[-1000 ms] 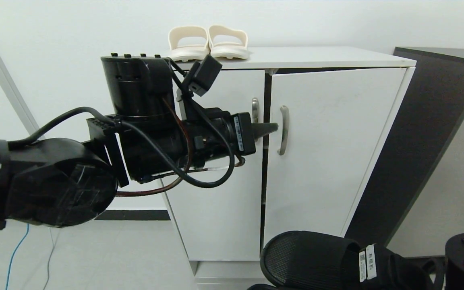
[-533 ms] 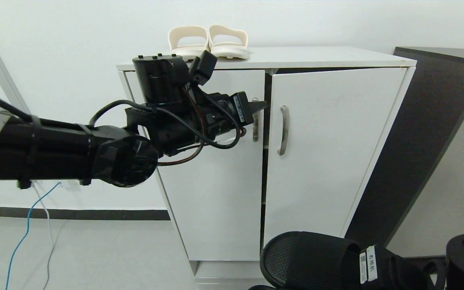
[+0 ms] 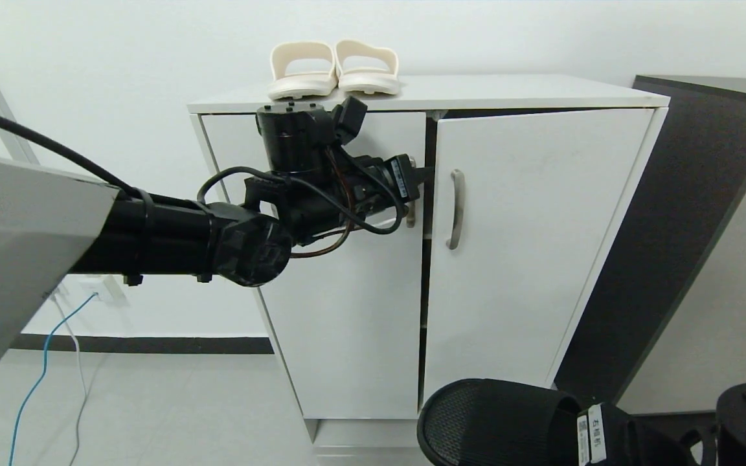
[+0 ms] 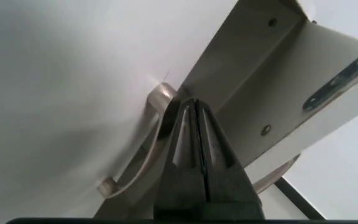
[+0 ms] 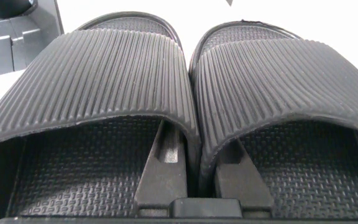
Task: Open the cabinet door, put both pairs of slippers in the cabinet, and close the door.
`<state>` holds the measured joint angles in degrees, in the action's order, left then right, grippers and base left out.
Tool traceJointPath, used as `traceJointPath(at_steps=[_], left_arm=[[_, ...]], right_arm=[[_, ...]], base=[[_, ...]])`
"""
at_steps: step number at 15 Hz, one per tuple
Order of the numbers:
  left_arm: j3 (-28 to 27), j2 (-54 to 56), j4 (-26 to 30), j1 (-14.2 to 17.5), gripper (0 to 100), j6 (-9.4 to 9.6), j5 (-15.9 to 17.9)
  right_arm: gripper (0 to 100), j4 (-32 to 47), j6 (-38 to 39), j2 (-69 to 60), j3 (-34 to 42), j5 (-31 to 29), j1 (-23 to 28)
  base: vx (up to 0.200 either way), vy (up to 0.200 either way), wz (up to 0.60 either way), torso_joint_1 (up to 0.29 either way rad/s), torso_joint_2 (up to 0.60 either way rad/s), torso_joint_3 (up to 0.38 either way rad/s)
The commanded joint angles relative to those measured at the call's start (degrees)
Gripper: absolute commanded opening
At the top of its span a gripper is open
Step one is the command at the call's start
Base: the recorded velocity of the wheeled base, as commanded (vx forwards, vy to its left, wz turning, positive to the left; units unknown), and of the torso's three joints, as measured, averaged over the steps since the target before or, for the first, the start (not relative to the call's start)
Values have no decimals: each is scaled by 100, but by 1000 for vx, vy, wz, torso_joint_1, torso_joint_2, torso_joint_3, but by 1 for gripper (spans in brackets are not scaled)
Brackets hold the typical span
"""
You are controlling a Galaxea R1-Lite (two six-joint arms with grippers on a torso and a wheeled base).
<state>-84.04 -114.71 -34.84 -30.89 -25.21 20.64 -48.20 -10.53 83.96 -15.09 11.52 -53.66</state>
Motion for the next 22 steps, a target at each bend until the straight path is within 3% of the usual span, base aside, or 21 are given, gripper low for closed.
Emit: traceJointPath(at_steps=[1,3,4,6,8,11,14,15,16,17,18,19,20,21,22], left_arm=[[55,10,-14,-136,0,7,2],[362,230,-58,-347,0,42,-7],[635,415,-102,-532,0,122,-69],[1083,661,-278,-769,0,473,-253],[1338,810,-427,-875,0,535,-288],[1566,1021,-453,-822,0,570,-297],[2269,1698,-462,-523,0,579,-297],[2639,2023,-524,-427,0,579,-288],[3438,2717,-647,-286,0,675,-297],[3755,2990,-656,-260,0,746,-297],[4730,3869,-629,-216,0,983,-306],[5310,4440,-612,-216,0,1167,-464],[5600,4783,-594,-216,0,1282,-675],[6189,5477,-348,-216,0,1537,-1308],[6602,5917,12,-216,0,1581,-1624]], right_arm=[[0,-5,-1,24,15,-1,-13],[0,4,-1,33,15,-1,-13],[0,4,-1,33,15,-9,-13],[0,-5,-1,7,15,-9,-13],[0,-5,-1,-2,6,-18,-13],[0,-23,16,15,-11,-27,14],[0,-31,34,103,-82,-36,242],[0,-40,34,121,-90,-27,295],[0,-31,34,130,-90,-27,313],[0,-31,34,139,-90,-27,313],[0,-40,34,182,-99,-27,348],[0,-40,34,200,-126,-27,383],[0,-40,43,209,-126,-27,418],[0,-40,43,253,-134,-18,488],[0,-40,43,262,-152,-18,515]], base=[[-200,0,0,-7,12,7],[-200,0,0,2,5,5],[-200,0,0,7,2,-2],[-200,0,0,0,0,5],[-200,0,0,-2,2,9],[-67,0,0,1,1,1],[0,0,0,0,0,0],[0,0,0,0,0,0],[0,0,0,0,0,0],[0,0,0,0,0,0],[0,0,0,0,0,0],[0,0,0,0,0,0],[0,0,0,0,0,0],[0,0,0,0,0,0],[0,0,0,0,0,0]])
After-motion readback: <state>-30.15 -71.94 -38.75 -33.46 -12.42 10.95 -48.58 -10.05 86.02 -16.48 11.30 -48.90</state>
